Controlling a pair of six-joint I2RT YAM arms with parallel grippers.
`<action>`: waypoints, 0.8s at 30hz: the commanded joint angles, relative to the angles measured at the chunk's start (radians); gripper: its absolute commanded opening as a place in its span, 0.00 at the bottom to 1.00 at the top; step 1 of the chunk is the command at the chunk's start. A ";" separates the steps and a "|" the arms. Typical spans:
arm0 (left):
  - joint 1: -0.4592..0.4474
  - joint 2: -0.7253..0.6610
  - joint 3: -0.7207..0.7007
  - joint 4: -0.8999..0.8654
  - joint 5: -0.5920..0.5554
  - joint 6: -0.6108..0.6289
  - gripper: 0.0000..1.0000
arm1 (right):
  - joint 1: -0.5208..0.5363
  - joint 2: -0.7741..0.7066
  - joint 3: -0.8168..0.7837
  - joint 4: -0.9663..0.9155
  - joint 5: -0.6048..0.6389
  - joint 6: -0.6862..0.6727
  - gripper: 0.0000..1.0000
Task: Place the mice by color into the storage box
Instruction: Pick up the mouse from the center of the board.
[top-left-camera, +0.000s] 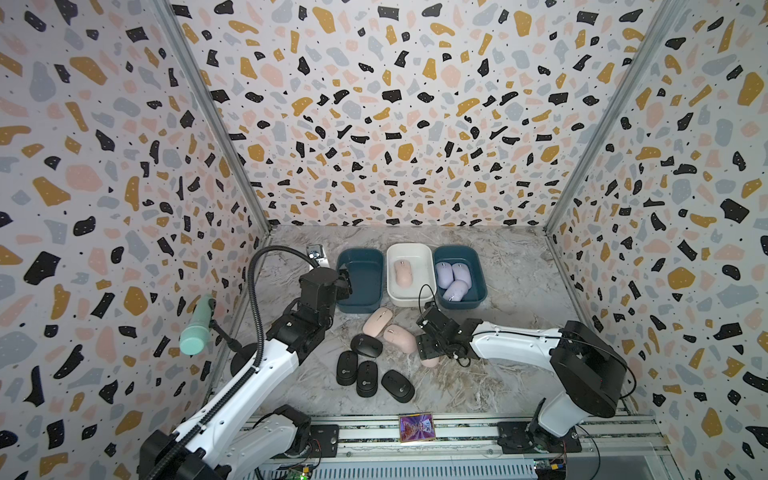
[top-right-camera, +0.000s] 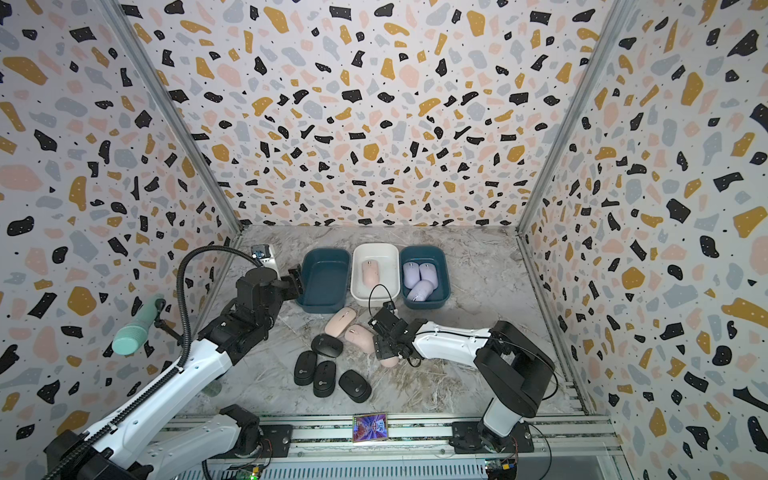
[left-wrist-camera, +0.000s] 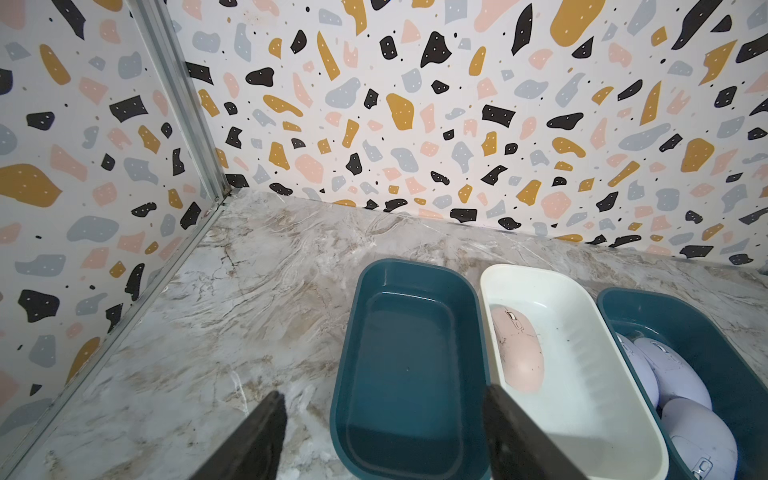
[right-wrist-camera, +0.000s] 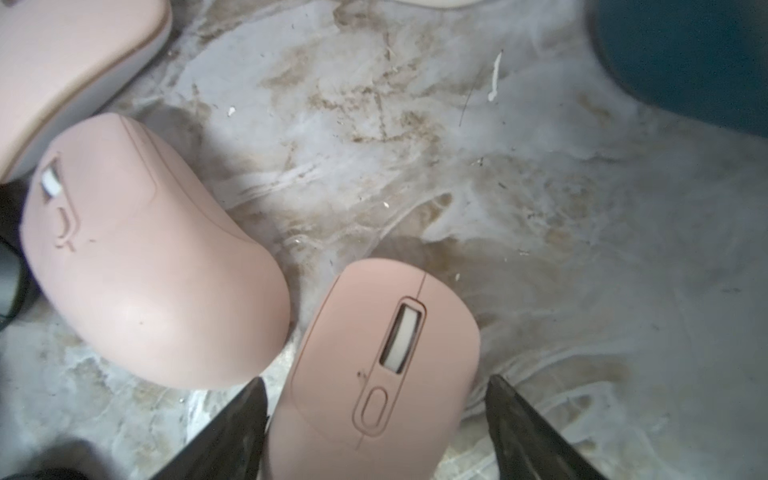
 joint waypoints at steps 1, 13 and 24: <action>-0.005 -0.004 -0.003 0.031 0.004 -0.002 0.73 | 0.006 -0.048 -0.020 -0.051 0.020 0.017 0.82; -0.006 -0.004 -0.003 0.032 0.009 -0.010 0.73 | -0.032 -0.096 -0.076 -0.027 -0.012 0.015 0.75; -0.006 -0.006 -0.002 0.029 0.008 -0.010 0.73 | -0.061 -0.063 -0.098 0.025 -0.048 0.002 0.69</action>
